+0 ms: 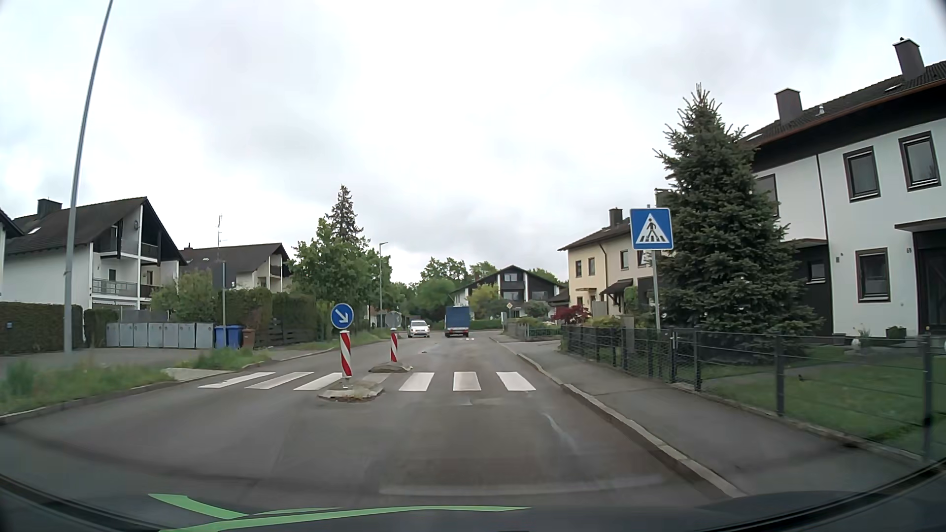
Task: Follow the waypoints while adhering to traffic rules and regulations
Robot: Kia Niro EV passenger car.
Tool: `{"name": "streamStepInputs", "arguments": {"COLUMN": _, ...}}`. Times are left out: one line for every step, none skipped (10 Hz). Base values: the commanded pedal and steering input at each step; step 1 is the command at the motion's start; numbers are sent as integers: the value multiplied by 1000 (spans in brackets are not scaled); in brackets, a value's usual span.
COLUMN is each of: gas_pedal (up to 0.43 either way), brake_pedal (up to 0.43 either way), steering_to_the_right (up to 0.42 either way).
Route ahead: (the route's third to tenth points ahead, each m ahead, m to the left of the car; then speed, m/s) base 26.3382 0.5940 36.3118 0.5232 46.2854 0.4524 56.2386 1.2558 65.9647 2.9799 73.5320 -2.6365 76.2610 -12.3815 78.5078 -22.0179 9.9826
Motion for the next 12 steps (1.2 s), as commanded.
{"name": "streamStepInputs", "arguments": {"gas_pedal": 28, "brake_pedal": 0, "steering_to_the_right": 1}}
{"name": "streamStepInputs", "arguments": {"gas_pedal": 39, "brake_pedal": 0, "steering_to_the_right": 1}}
{"name": "streamStepInputs", "arguments": {"gas_pedal": 47, "brake_pedal": 0, "steering_to_the_right": 0}}
{"name": "streamStepInputs", "arguments": {"gas_pedal": 59, "brake_pedal": 0, "steering_to_the_right": 0}}
{"name": "streamStepInputs", "arguments": {"gas_pedal": 59, "brake_pedal": 0, "steering_to_the_right": 0}}
{"name": "streamStepInputs", "arguments": {"gas_pedal": 59, "brake_pedal": 0, "steering_to_the_right": 0}}
{"name": "streamStepInputs", "arguments": {"gas_pedal": 67, "brake_pedal": 0, "steering_to_the_right": 0}}
{"name": "streamStepInputs", "arguments": {"gas_pedal": 67, "brake_pedal": 0, "steering_to_the_right": 0}}
{"name": "streamStepInputs", "arguments": {"gas_pedal": 79, "brake_pedal": 0, "steering_to_the_right": 0}}
{"name": "streamStepInputs", "arguments": {"gas_pedal": 79, "brake_pedal": 0, "steering_to_the_right": 0}}
{"name": "streamStepInputs", "arguments": {"gas_pedal": 79, "brake_pedal": 0, "steering_to_the_right": -1}}
{"name": "streamStepInputs", "arguments": {"gas_pedal": 87, "brake_pedal": 0, "steering_to_the_right": -1}}
